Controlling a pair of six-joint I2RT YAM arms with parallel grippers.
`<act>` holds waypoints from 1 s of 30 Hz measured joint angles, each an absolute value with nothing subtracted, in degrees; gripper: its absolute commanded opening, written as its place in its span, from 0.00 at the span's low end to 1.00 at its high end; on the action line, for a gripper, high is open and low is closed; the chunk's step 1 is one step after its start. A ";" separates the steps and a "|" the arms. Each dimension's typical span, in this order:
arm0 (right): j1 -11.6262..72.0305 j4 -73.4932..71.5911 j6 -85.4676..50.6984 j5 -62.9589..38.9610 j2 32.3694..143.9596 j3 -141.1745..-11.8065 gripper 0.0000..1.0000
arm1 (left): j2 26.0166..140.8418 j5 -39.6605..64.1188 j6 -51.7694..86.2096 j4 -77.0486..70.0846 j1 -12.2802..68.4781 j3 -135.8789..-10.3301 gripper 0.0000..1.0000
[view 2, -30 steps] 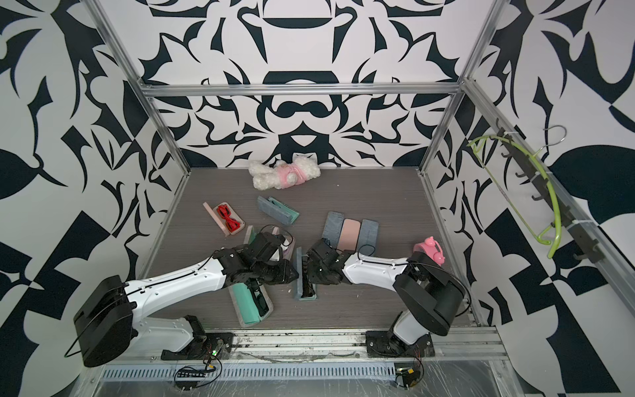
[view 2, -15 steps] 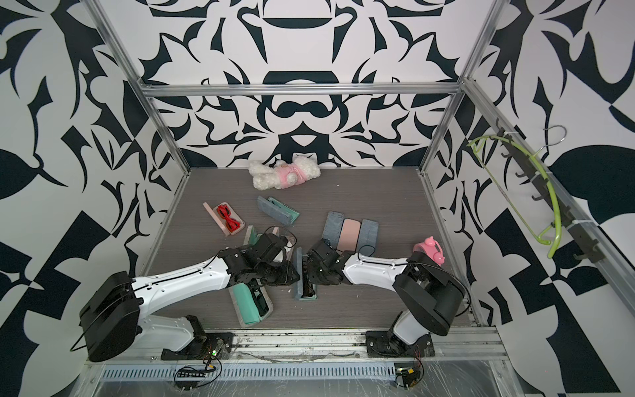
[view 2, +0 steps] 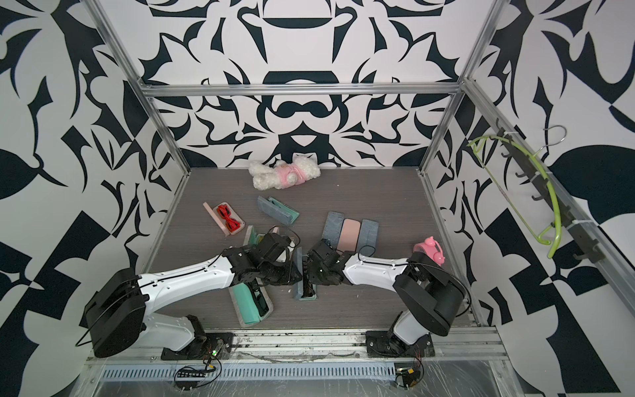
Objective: Close the glasses case
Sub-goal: Close the glasses case at the center of the board.
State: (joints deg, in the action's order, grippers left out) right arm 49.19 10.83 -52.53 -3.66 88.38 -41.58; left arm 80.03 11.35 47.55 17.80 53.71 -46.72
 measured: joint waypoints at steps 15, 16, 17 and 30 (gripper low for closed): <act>49.19 10.83 -52.38 -3.68 88.38 -41.54 0.12 | 81.01 11.38 47.57 16.82 54.15 -46.92 0.30; 49.19 10.83 -52.36 -3.68 88.38 -41.54 0.12 | 81.03 11.38 47.57 16.78 54.19 -46.92 0.30; 49.19 10.83 -52.36 -3.68 88.38 -41.52 0.12 | 81.08 11.38 47.57 16.73 54.22 -46.92 0.30; 49.19 10.07 -52.34 -3.73 88.07 -40.86 0.11 | 82.26 11.38 47.59 15.59 54.87 -47.40 0.29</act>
